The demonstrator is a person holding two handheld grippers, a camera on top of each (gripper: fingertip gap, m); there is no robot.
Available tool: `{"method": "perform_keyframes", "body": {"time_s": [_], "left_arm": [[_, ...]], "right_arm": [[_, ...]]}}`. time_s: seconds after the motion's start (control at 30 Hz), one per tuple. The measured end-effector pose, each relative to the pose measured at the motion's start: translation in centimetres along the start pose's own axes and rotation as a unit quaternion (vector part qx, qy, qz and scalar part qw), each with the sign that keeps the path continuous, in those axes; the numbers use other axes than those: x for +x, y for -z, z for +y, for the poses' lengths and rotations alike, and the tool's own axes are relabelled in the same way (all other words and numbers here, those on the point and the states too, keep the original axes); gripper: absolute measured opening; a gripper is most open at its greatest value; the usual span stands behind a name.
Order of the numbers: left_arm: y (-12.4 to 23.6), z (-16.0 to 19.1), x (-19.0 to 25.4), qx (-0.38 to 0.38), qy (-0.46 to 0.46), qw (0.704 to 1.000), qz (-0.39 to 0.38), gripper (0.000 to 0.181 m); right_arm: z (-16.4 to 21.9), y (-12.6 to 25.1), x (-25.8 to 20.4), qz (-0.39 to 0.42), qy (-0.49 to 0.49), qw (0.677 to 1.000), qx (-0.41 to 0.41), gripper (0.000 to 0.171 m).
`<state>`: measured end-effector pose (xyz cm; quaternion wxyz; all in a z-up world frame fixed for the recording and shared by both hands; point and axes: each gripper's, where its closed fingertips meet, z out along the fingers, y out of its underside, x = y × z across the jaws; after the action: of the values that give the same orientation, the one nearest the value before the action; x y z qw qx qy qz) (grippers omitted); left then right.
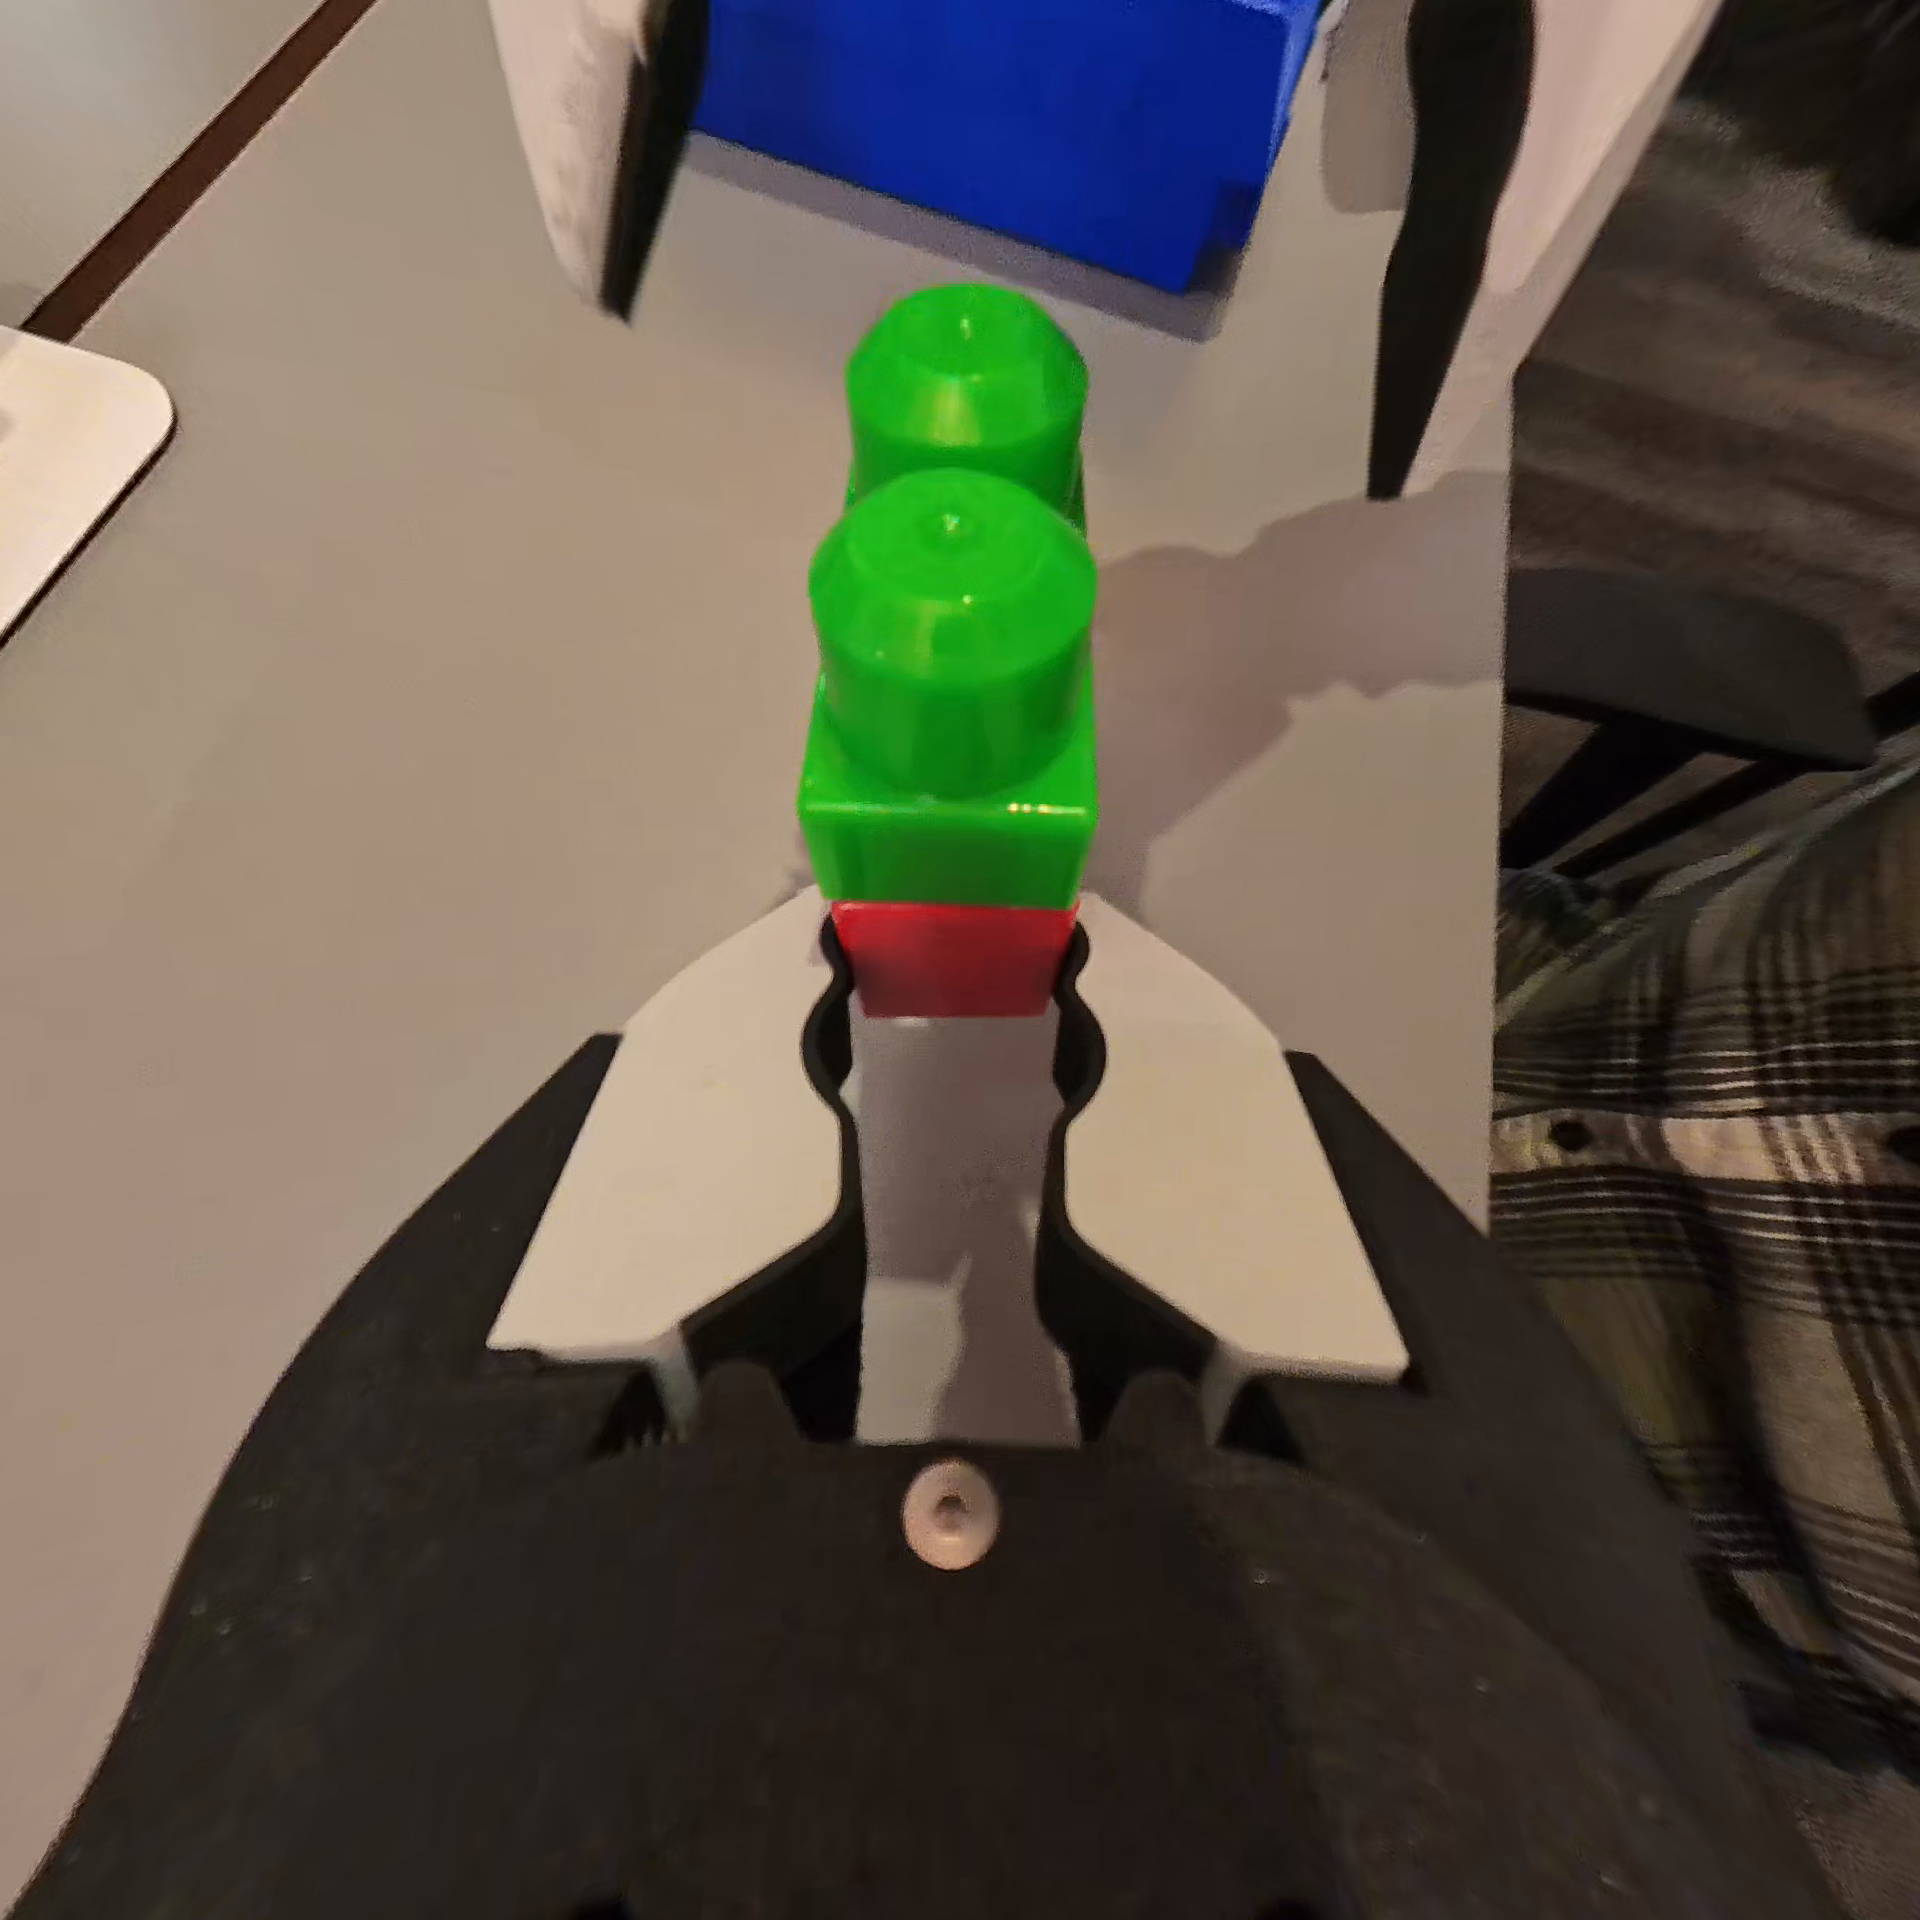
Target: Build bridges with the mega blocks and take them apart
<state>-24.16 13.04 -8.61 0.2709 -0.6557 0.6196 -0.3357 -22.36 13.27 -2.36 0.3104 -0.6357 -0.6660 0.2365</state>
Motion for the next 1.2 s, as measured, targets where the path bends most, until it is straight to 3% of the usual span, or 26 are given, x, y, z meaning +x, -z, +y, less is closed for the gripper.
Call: {"method": "perform_keyframes", "body": {"time_s": [0.13,0.33,0.57,0.9,1.1,1.2], "left_arm": [[-1.1,0.6,-0.3,-0.022,-0.012,0.999,-0.021,0.036],[-2.6,1.6,-0.3,-0.037,-0.022,0.999,-0.022,0.036],[-3.2,0.5,0.1,-0.004,-0.022,1.0,-0.002,0.036],[-6.3,2.3,-0.5,-0.008,0.027,0.999,0.02,0.039],[-2.2,2.6,-1.6,0.07,0.093,0.993,0.02,0.035],[1.4,1.7,-1.6,0.131,0.107,0.985,0.013,0.025]], "right_arm": [[1.0,-1.4,-0.2,-0.032,-0.021,0.997,-0.061,0.068],[2.6,-2.1,-0.3,-0.053,-0.05,0.994,-0.084,0.046],[4.1,-3.1,-0.7,-0.071,-0.058,0.987,-0.13,0.034],[9.5,-4.2,-0.8,-0.05,-0.079,0.975,-0.203,0.034],[16.3,-4.7,0.1,-0.028,-0.126,0.95,-0.284,0.034],[16.4,-4.8,0.1,-0.028,-0.143,0.952,-0.27,0.034]]}}
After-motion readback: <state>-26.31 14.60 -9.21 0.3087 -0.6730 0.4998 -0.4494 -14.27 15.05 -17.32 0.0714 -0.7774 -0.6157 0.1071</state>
